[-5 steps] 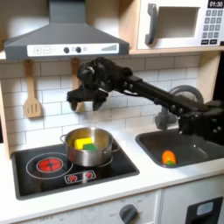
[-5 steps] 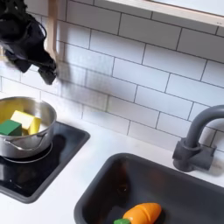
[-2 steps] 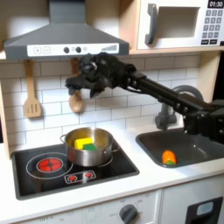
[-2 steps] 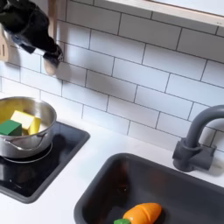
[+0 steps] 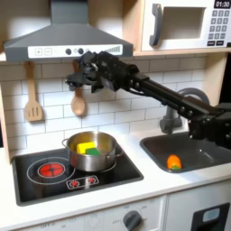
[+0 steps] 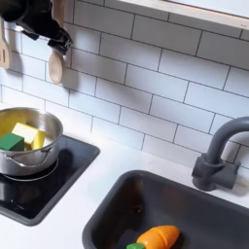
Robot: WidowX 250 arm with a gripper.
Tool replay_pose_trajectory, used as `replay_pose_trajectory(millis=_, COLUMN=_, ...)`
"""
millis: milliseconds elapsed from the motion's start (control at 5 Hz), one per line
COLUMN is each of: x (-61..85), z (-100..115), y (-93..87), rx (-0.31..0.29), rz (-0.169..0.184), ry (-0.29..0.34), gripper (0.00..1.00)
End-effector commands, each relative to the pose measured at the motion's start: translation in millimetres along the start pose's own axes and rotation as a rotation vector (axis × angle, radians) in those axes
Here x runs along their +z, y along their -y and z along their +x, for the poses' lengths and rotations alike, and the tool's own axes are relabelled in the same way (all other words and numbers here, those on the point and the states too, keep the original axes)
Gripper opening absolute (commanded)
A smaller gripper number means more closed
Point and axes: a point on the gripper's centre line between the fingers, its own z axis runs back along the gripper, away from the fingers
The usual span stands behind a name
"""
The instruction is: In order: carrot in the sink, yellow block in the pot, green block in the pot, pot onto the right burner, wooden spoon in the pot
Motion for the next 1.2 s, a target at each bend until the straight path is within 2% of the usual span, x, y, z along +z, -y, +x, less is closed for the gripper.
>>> replay_pose_trajectory(millis=0, x=-16.4, z=-1.8, y=-8.1, rx=0.047, rz=-0.003, ry=0.015, gripper=1.00)
replay_pose_trajectory(millis=400, x=-20.5, z=0.8, y=-17.5, rx=0.055, rz=0.011, ry=0.048, gripper=1.00)
replay_pose_trajectory(millis=600, x=-29.0, z=-5.7, y=-16.2, rx=0.064, rz=0.006, ry=0.038, gripper=0.74)
replay_pose_trajectory(millis=800, x=-32.5, z=-8.3, y=-14.9, rx=0.053, rz=-0.006, ry=0.052, gripper=1.00)
replay_pose_trajectory(millis=1000, x=-36.1, z=-9.7, y=-12.6, rx=0.041, rz=-0.013, ry=0.056, gripper=0.70)
